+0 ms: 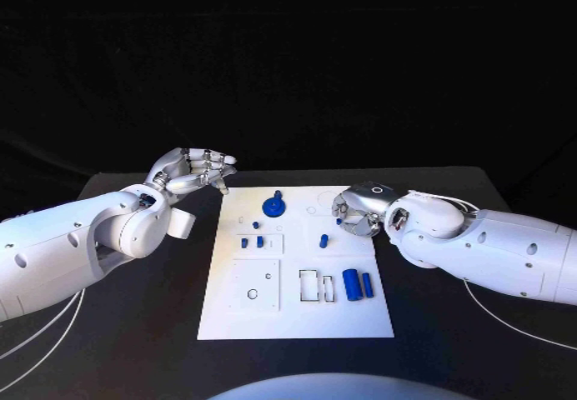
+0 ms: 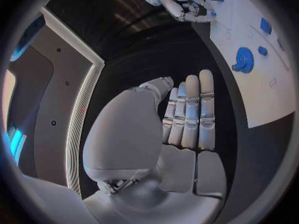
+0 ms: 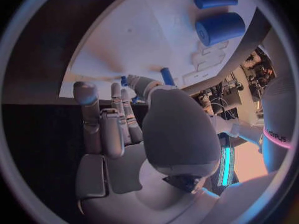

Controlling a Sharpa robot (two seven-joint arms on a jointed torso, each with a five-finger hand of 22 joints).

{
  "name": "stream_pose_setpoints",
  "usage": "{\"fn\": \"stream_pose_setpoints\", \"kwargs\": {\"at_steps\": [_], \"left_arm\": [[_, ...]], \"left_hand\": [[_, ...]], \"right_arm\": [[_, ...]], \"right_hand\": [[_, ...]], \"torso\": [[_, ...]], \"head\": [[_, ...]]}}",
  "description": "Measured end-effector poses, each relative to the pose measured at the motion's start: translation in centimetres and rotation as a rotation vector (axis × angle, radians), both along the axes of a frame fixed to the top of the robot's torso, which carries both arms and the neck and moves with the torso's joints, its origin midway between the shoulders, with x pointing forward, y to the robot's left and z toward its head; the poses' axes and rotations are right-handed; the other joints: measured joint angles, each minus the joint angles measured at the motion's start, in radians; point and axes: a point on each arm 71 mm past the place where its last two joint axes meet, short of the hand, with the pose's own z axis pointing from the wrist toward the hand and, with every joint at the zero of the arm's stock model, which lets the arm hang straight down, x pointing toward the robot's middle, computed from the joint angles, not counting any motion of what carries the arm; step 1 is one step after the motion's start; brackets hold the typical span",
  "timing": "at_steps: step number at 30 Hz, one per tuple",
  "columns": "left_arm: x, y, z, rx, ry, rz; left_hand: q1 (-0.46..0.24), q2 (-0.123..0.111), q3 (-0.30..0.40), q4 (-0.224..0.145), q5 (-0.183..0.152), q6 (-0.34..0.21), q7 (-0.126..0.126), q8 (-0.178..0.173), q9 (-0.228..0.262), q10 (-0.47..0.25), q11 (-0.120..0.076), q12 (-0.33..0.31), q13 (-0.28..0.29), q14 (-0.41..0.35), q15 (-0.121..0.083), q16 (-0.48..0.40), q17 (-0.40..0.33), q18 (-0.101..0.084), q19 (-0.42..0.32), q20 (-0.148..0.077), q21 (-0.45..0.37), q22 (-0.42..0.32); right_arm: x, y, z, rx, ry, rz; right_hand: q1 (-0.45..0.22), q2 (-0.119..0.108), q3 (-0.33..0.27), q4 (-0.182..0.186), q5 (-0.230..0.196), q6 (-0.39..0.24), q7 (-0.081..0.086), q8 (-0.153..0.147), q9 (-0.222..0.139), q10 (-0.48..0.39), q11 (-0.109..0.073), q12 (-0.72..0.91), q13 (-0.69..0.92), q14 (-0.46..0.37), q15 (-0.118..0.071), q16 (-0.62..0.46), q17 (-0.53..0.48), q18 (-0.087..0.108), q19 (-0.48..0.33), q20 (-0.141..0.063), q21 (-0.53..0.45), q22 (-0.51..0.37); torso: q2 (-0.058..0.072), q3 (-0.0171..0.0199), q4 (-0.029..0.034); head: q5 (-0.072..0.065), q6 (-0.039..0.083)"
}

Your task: Assemble the parts on the task board

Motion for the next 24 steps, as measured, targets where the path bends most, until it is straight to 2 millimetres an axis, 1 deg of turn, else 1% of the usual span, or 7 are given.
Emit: {"fn": "stream_pose_setpoints", "kwargs": {"at_steps": [5,11,17,18,20,21,24], "left_arm": [[-0.01,0.1,-0.03,-0.001,0.005,0.003],[-0.03,0.21,-0.07,0.001,0.012,0.004],[-0.06,0.17,-0.1,0.003,0.019,0.004],[-0.06,0.17,-0.11,0.003,0.02,0.003],[-0.07,0.15,-0.11,0.003,0.021,0.003],[-0.08,0.15,-0.11,0.003,0.022,0.003],[-0.09,0.15,-0.12,0.003,0.024,0.002]], "left_hand": [[0.0,0.0,0.0,0.0,0.0,0.0,0.0,0.0,0.0,0.0,0.0,0.0,0.0,0.0,0.0,0.0,0.0,0.0,0.0,0.0,-0.003,0.0],[-0.004,-0.004,0.0,0.0,0.0,0.0,0.0,0.0,0.0,0.0,0.0,0.0,0.0,0.0,0.0,0.0,0.0,0.0,0.0,0.0,-0.003,0.0],[-0.004,-0.004,0.0,0.0,0.0,0.0,0.0,0.0,0.0,0.0,0.0,0.0,0.0,0.0,0.0,0.0,0.0,0.0,0.0,0.0,-0.003,-0.001],[-0.004,-0.004,0.003,-0.003,0.0,0.0,0.0,0.0,0.0,0.0,0.0,0.0,0.0,0.0,0.0,0.0,0.0,0.0,0.0,0.0,-0.003,-0.002],[-0.004,-0.004,0.003,-0.003,0.0,0.0,0.0,0.0,0.0,0.0,0.0,0.0,0.0,0.0,0.0,0.0,0.0,0.0,0.0,0.0,-0.003,-0.002],[-0.004,-0.004,0.003,-0.003,0.0,0.0,0.0,0.0,0.0,0.0,0.0,0.0,0.0,0.0,0.0,0.0,0.0,0.0,0.0,0.0,-0.003,-0.002],[-0.004,-0.004,0.003,-0.003,0.0,0.0,0.0,0.0,0.0,0.0,0.0,0.0,0.0,0.0,0.0,-0.003,0.0,0.0,0.004,-0.004,-0.003,-0.002]], "right_arm": [[0.08,-0.11,-0.33,-0.016,0.002,-0.007],[0.16,-0.04,-0.41,-0.024,-0.002,-0.008],[0.15,0.25,-0.48,-0.025,-0.004,-0.005],[0.15,0.29,-0.48,-0.025,-0.004,-0.004],[0.16,0.34,-0.51,-0.025,-0.005,-0.004],[0.17,0.37,-0.52,-0.024,-0.005,-0.004],[0.17,0.47,-0.56,-0.023,-0.005,-0.006]], "right_hand": [[0.0,0.0,0.002,-0.002,0.0,0.004,0.003,0.0,0.0,0.009,-0.002,0.0,-0.002,0.0,0.0,0.0,0.0,0.0,0.0,0.0,0.003,0.003],[-0.004,0.005,0.001,-0.007,0.0,0.02,-0.002,0.0,0.0,0.029,-0.007,0.0,-0.004,0.0,0.0,0.004,0.0,0.0,0.007,0.0,0.014,0.014],[-0.003,0.02,0.002,-0.012,0.0,0.044,-0.012,0.008,0.002,0.056,-0.016,0.0,-0.004,0.003,-0.004,0.008,0.0,0.0,0.016,-0.009,0.034,0.032],[-0.002,0.03,0.002,-0.012,-0.001,0.048,-0.016,0.008,0.002,0.061,-0.018,0.0,-0.004,0.0,-0.008,0.008,0.0,0.0,0.016,-0.009,0.038,0.035],[-0.004,0.033,0.006,-0.017,-0.015,0.056,-0.017,0.012,0.003,0.066,-0.023,0.003,-0.004,0.0,-0.008,0.008,0.0,0.0,0.02,-0.013,0.039,0.038],[0.002,0.038,0.009,-0.019,-0.032,0.056,-0.017,0.012,0.003,0.068,-0.025,0.003,-0.005,0.003,-0.01,0.008,0.0,0.0,0.02,-0.013,0.041,0.04],[-0.004,0.044,0.01,-0.021,-0.044,0.06,-0.02,0.012,0.003,0.074,-0.023,0.004,-0.006,0.004,-0.011,0.012,0.0,0.0,0.02,-0.013,0.043,0.044]], "torso": [[-0.001,0.0012,0.0],[0.0,0.0012,-0.0005],[0.0,0.0012,-0.0008],[0.0,0.0012,-0.0007],[0.0,0.0012,-0.0006],[0.0,0.0011,-0.0005],[0.0,0.0007,0.0]], "head": [[0.001,-0.001],[0.0,-0.002],[0.001,-0.005],[0.002,-0.006],[0.002,-0.006],[0.002,-0.007],[0.002,-0.008]]}}
